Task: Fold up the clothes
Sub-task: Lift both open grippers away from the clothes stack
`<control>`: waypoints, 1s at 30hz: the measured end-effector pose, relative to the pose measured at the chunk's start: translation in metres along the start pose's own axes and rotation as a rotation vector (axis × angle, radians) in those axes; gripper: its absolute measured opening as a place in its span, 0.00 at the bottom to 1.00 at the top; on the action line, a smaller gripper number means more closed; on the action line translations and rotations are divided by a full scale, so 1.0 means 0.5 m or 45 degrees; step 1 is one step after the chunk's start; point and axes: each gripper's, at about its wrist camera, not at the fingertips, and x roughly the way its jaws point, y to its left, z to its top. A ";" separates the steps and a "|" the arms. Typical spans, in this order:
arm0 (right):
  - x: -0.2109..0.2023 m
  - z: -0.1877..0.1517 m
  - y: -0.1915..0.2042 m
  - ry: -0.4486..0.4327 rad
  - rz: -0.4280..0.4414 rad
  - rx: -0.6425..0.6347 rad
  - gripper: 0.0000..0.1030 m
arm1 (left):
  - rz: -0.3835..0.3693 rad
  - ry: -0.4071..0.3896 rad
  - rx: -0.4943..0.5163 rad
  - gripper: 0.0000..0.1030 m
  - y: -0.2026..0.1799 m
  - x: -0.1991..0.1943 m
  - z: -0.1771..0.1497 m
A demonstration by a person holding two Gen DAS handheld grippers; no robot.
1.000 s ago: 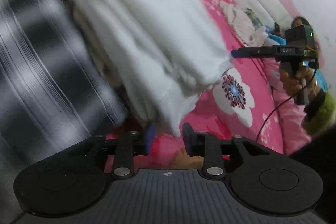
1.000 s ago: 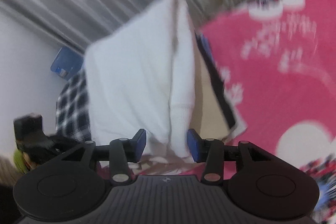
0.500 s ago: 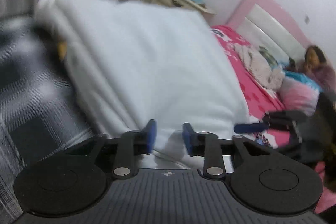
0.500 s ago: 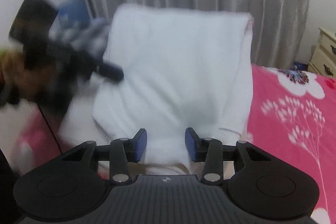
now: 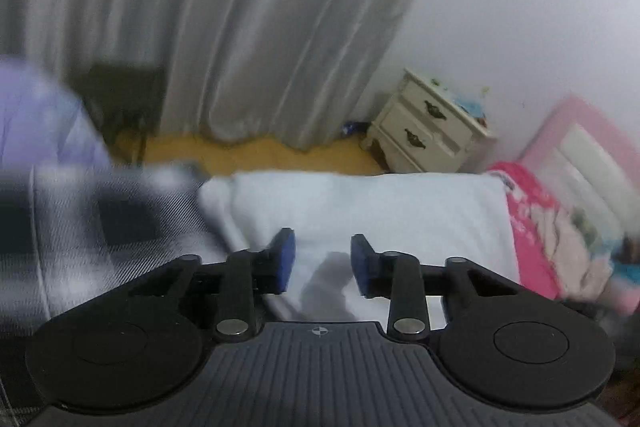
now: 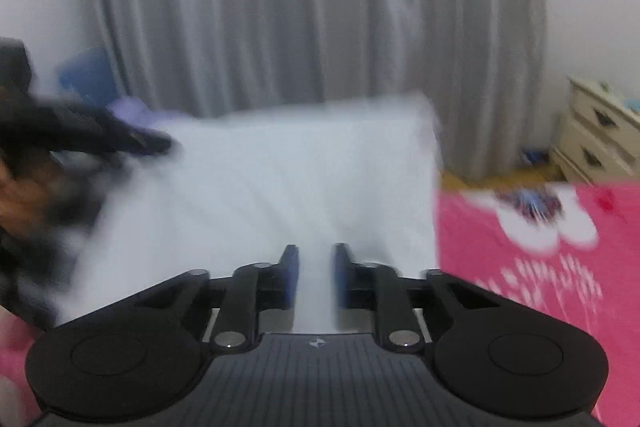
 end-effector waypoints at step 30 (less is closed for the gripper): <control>-0.040 0.133 -0.122 -0.045 -0.367 0.038 0.11 | 0.036 -0.204 0.115 0.43 -0.081 -0.083 0.035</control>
